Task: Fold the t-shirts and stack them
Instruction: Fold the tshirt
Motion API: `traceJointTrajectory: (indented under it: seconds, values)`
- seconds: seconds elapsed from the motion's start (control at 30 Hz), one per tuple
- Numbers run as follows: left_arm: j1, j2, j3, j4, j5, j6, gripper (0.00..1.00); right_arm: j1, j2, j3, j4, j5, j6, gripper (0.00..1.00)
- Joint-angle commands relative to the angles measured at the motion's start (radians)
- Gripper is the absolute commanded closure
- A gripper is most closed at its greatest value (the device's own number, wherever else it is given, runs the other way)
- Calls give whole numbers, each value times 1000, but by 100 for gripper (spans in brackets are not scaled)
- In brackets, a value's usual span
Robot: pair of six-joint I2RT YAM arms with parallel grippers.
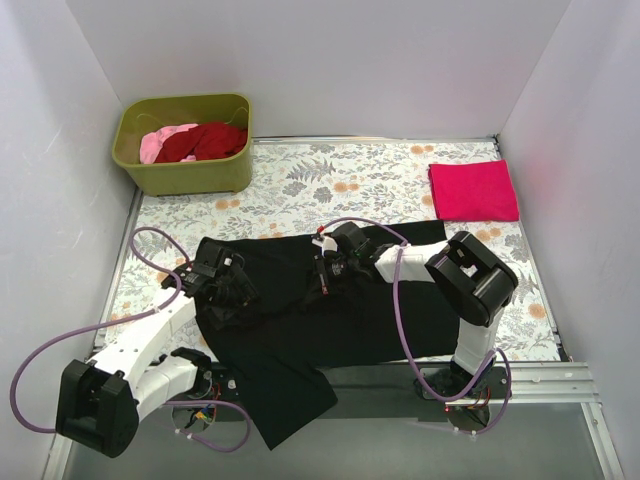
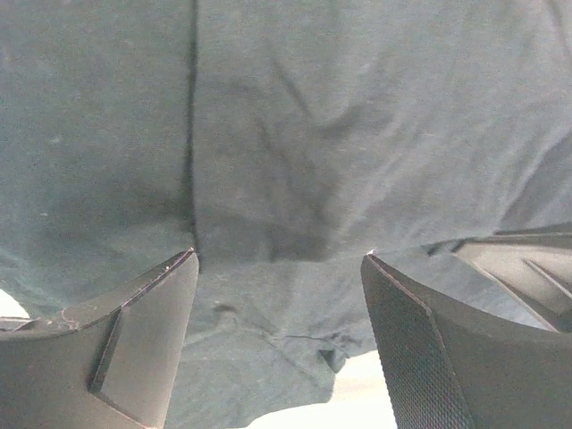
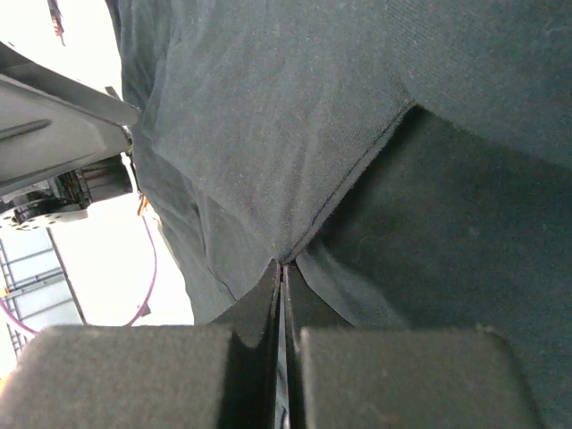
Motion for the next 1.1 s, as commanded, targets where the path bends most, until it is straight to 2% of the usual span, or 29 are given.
traceJointTrajectory:
  seconds: [0.0, 0.63, 0.67, 0.77, 0.8, 0.87, 0.9, 1.07]
  values:
    - [-2, -10, -19, 31, -30, -8, 31, -3, 0, 42, -9, -18, -29, 97]
    - [-5, 30, -75, 91, 44, -56, 35, -7, -22, 48, -17, -25, -37, 97]
    - [-6, 28, -71, 88, 42, -54, 40, -7, -25, 48, -17, -26, -39, 97]
    - [-6, 19, -13, 43, 15, -45, 66, -9, -34, 49, -49, -32, -49, 97]
    - [-5, 16, 22, 17, 7, -45, 78, -10, -37, 53, -60, -34, -63, 97]
    - [-6, 21, 54, -10, -8, -40, 86, -12, -45, 54, -104, -31, -81, 97]
    - [-6, 25, 74, -33, -13, -39, 93, -15, -49, 59, -124, -28, -104, 97]
    - [-6, 42, 90, -75, 1, -40, 99, -29, -74, 74, -239, -6, -170, 97]
